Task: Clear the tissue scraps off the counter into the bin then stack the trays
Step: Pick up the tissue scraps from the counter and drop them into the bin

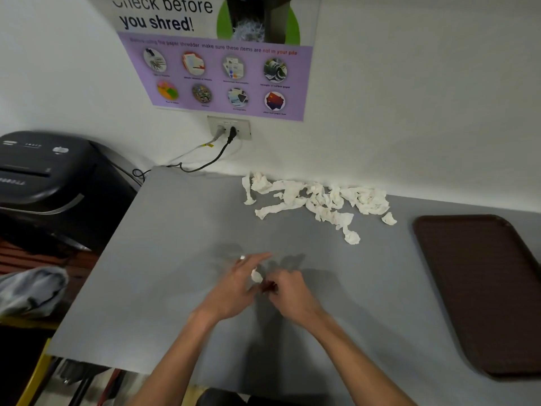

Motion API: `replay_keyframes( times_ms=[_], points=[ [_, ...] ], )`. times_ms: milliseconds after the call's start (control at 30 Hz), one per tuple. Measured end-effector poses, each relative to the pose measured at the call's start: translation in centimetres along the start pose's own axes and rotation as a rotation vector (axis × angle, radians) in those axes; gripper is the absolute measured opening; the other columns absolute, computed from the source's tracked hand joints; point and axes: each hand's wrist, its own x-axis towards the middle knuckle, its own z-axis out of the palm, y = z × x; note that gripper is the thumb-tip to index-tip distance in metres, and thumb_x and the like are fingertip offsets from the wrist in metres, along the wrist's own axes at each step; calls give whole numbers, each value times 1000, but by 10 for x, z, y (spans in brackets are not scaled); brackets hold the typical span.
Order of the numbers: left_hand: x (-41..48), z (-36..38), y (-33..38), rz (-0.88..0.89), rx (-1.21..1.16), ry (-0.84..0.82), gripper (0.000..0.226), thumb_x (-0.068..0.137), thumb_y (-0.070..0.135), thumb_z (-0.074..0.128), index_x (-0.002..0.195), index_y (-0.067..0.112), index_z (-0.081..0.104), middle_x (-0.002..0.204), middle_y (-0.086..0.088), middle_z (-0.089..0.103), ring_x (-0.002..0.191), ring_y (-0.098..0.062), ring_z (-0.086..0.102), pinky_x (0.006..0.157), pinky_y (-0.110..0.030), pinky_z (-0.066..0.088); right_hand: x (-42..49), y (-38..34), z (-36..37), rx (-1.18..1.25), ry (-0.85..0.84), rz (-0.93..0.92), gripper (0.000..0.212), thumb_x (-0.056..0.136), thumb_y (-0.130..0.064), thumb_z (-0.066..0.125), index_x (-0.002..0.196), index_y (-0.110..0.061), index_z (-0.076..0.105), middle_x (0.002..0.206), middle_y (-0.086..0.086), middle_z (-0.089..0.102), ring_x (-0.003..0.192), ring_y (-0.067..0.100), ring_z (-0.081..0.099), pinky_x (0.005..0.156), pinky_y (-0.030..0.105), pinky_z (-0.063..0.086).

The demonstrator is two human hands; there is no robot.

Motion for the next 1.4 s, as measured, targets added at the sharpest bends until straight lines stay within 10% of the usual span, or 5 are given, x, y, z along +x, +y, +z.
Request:
replay_keyframes(
  times_ms=[300, 533, 1033, 1200, 1400],
  points=[
    [14, 10, 45, -85, -417, 184, 16, 102, 27, 66, 89, 19, 73, 73, 7, 65, 68, -8, 56, 65, -28, 45, -46, -18, -83, 507, 531, 103, 23, 87, -6, 79, 100, -25, 77, 100, -10, 76, 89, 9, 76, 83, 23, 60],
    [43, 34, 104, -360, -1278, 321, 9, 103, 10, 54, 97, 4, 55, 108, -19, 74, 88, -28, 70, 74, -36, 55, -38, -19, -60, 500, 503, 177, 18, 86, -16, 82, 94, -31, 82, 98, -14, 74, 88, 1, 75, 85, 21, 58],
    [58, 41, 80, -678, -948, 396, 16, 99, 15, 43, 91, 13, 56, 58, 7, 24, 50, -12, 20, 46, -26, 18, 43, 150, -116, -121, 334, 520, 47, 94, 1, 56, 138, -13, 65, 134, 19, 63, 121, 38, 62, 105, 42, 51],
    [48, 47, 71, -657, -987, 336, 20, 85, 17, 47, 97, 7, 61, 63, 3, 32, 55, -14, 25, 53, -30, 21, 21, 143, -81, -121, 294, 544, 18, 98, -12, 53, 95, -7, 70, 101, 21, 68, 95, 41, 63, 86, 47, 52],
    [15, 45, 53, -582, -886, 319, 35, 97, -8, 34, 114, -2, 64, 62, 4, 44, 57, -11, 36, 57, -26, 35, -40, 105, -13, -69, 182, 400, 12, 96, -17, 69, 105, -26, 71, 102, 2, 74, 97, 26, 72, 84, 34, 53]
  ],
)
